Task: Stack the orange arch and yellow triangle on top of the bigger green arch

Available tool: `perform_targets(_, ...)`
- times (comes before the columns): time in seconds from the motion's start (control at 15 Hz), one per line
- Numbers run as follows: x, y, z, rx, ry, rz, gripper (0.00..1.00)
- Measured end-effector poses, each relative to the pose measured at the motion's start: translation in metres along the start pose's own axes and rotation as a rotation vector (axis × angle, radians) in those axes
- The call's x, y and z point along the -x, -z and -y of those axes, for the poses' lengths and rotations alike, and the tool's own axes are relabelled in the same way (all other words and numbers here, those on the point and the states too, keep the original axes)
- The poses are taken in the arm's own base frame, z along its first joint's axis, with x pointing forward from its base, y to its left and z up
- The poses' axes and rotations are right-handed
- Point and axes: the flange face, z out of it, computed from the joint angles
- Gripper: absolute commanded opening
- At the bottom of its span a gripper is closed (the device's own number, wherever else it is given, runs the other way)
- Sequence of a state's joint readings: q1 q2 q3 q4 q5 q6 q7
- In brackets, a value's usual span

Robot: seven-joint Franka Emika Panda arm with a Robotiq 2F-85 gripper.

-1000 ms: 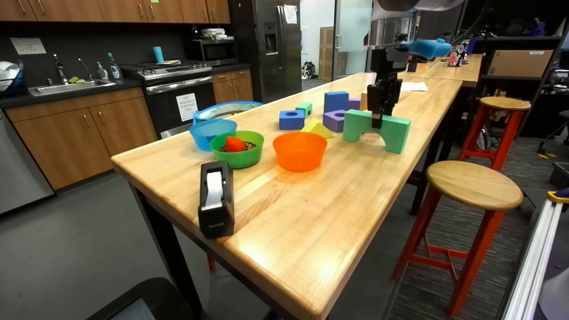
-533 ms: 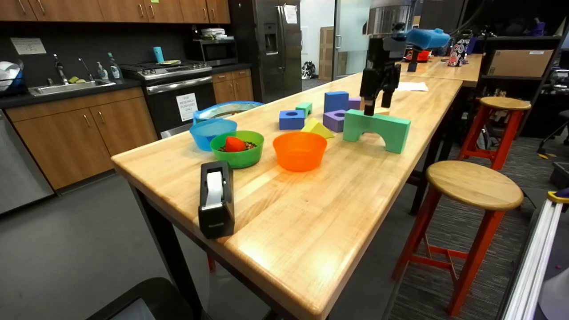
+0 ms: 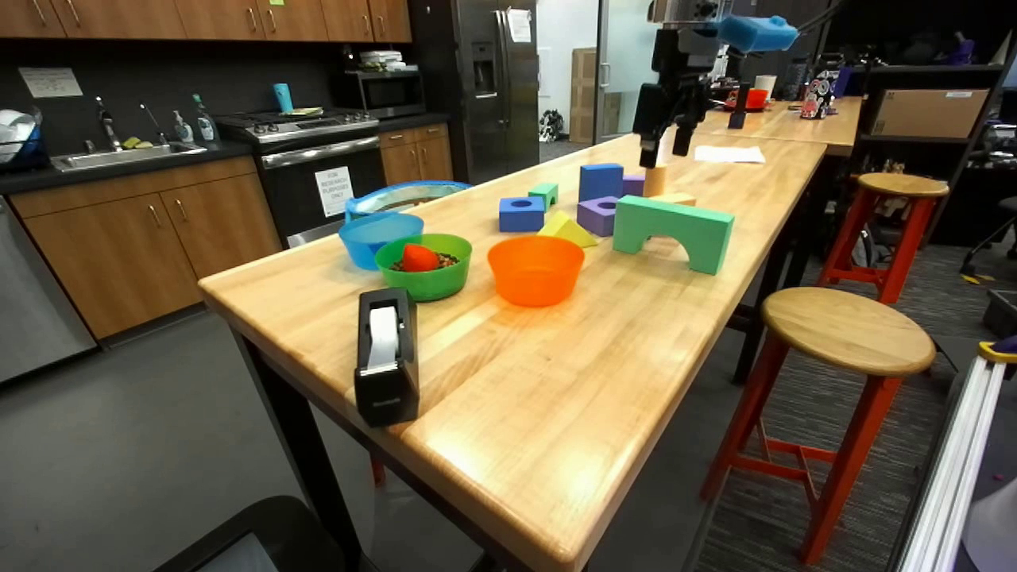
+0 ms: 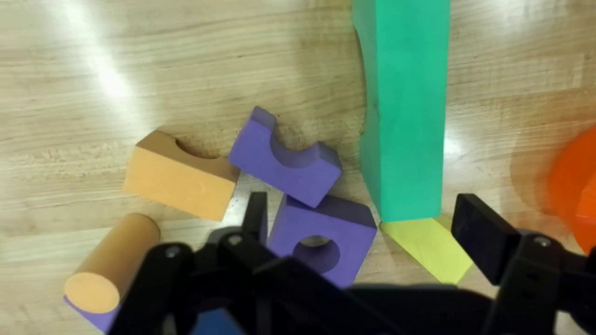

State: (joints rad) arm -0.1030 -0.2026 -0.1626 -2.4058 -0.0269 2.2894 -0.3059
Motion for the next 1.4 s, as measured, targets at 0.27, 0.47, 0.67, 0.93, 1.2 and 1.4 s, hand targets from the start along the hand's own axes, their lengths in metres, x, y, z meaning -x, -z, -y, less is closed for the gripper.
perform_targets(0.27, -0.013, -0.001, -0.013, 0.056, 0.032, 0.004, 1.0)
perform_targets(0.47, -0.024, -0.006, -0.019, 0.109, 0.115, 0.03, 1.0)
perform_targets(0.67, -0.034, -0.012, -0.023, 0.136, 0.228, 0.054, 1.0)
perform_targets(0.93, -0.044, -0.015, -0.03, 0.133, 0.451, 0.066, 1.0)
perform_targets(1.2, -0.047, -0.012, -0.045, 0.148, 0.627, 0.035, 1.0)
perform_targets(1.4, -0.047, -0.013, -0.043, 0.146, 0.624, 0.037, 1.0)
